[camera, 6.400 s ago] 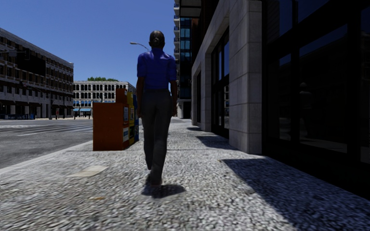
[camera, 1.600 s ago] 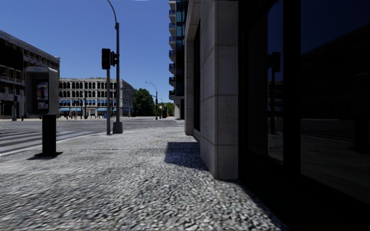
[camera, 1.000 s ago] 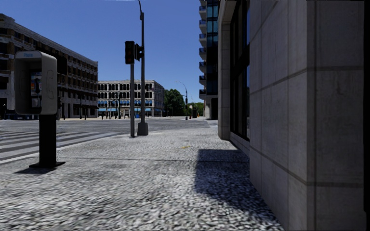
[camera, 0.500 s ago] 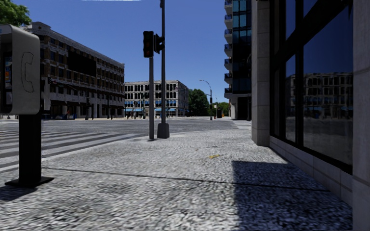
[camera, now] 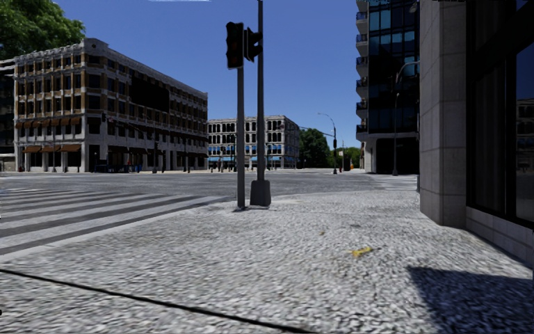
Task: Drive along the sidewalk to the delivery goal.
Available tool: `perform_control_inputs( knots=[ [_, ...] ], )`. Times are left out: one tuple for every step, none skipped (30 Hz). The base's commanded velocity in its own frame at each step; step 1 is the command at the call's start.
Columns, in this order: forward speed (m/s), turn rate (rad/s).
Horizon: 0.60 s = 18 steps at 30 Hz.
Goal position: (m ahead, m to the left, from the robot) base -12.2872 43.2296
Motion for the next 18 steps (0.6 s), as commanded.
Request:
perform_control_inputs(
  knots=[
    [2.0,0.4],
    [2.0,0.4],
    [2.0,0.4],
    [2.0,0.4],
    [2.0,0.4],
    [2.0,0.4],
    [2.0,0.4],
    [2.0,0.42],
    [2.0,0.44],
    [2.0,0.44],
    [2.0,0.47],
    [2.0,0.51],
    [2.0,0.51],
    [2.0,0.52],
    [2.0,0.53],
    [2.0,0.53],
    [2.0,0.53],
    [2.0,0.53]
  ],
)
